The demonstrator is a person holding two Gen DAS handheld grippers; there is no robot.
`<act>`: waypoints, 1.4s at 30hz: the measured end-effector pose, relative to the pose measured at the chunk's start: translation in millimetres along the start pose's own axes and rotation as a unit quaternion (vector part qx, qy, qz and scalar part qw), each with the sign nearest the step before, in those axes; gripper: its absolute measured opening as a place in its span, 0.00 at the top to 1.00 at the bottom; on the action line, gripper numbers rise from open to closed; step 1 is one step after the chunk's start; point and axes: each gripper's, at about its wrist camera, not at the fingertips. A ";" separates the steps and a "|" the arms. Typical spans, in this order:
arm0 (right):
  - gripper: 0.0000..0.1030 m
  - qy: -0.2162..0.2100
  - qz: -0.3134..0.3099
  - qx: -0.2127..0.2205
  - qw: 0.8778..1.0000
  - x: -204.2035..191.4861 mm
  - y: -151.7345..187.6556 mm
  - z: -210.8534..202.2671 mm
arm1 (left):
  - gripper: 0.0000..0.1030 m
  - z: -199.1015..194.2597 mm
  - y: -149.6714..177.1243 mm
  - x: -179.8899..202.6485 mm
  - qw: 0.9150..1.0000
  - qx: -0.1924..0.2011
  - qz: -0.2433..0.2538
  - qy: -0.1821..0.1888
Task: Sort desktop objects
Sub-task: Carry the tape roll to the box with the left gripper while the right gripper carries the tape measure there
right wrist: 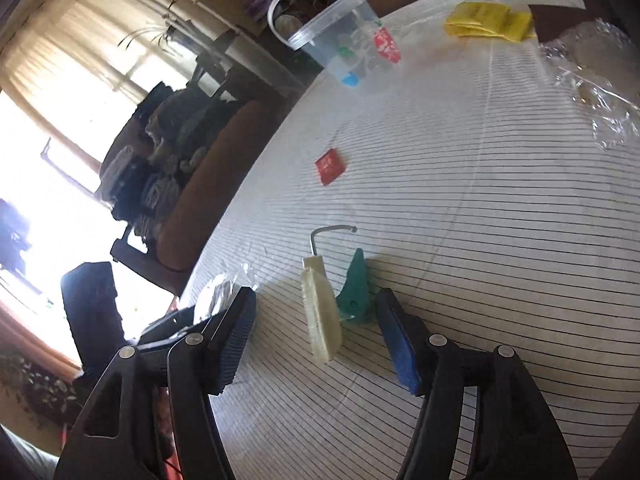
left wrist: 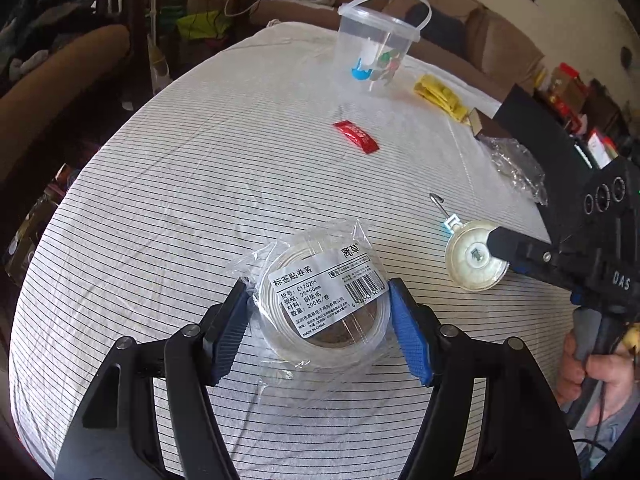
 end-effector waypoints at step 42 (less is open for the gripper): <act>0.72 0.239 0.084 0.113 0.961 234.1 -243.8 -314.6 | 0.39 158.8 -243.4 432.0 0.973 -0.071 0.078 0.206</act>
Point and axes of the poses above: each gripper's, at about its wrist camera, not at the fingertips, and z roughly the way its jaws point, x to its right, y to its underside, and after that the axes turned 7 degrees about x, right-handed
